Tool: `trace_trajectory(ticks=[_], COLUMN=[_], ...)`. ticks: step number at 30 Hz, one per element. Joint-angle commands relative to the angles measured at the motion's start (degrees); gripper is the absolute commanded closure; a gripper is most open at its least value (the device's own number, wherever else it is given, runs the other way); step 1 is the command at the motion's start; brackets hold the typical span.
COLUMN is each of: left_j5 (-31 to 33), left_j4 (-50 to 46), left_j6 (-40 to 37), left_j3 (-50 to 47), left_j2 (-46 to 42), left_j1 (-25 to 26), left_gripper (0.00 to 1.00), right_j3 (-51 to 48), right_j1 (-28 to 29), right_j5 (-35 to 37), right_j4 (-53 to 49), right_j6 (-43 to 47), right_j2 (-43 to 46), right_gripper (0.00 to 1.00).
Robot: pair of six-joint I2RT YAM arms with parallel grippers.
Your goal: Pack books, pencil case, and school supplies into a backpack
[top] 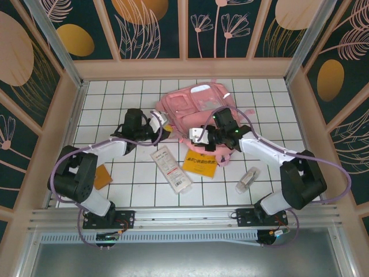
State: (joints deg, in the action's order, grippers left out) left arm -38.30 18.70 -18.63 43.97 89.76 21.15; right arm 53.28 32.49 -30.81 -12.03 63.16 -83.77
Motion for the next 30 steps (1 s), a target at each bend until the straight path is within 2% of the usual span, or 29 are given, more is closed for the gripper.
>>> trace_trajectory(ticks=[1, 4, 7, 12, 20, 25, 28, 30], left_j5=[-9.2, -13.3, -10.6, -7.3, -2.3, 4.0, 11.7, 13.3], left_j4=[-0.3, -4.1, -2.5, 7.0, 7.1, 11.4, 16.2, 20.0], left_j6=[-4.4, -5.4, -8.2, -1.5, 0.1, 4.5, 9.2, 12.1], left_j3=[-0.5, 1.8, 0.5, -1.5, -1.1, -3.4, -5.6, -7.1], left_j2=[-1.3, 0.5, 0.3, 0.6, 3.5, 3.8, 3.8, 4.0], left_j1=[0.0, 0.9, 3.9, 5.9, 9.1, 9.5, 9.7, 9.7], left_gripper=[0.6, 0.57, 0.55, 0.56, 0.62, 0.63, 0.69, 0.73], right_j3=[0.1, 0.0, -0.1, 0.0, 0.3, -0.1, -0.4, -0.6], right_j1=[-0.8, -0.8, -0.8, -0.8, -0.7, -0.5, 0.0, 0.4], right_j5=[-2.2, -3.5, -4.8, -5.0, -5.2, -4.9, -4.8, -5.0], right_j4=[4.2, 4.2, 4.6, 4.7, 5.7, 6.9, 7.5, 7.8], right_j6=[0.5, 0.8, 0.9, 0.9, 0.1, -1.1, -1.4, -1.4], right_j2=[3.0, 3.0, 3.0, 3.1, 2.8, 3.1, 3.2, 3.2], right_gripper=[1.0, 1.0, 1.0, 1.0, 1.0, 1.0, 1.0, 1.0])
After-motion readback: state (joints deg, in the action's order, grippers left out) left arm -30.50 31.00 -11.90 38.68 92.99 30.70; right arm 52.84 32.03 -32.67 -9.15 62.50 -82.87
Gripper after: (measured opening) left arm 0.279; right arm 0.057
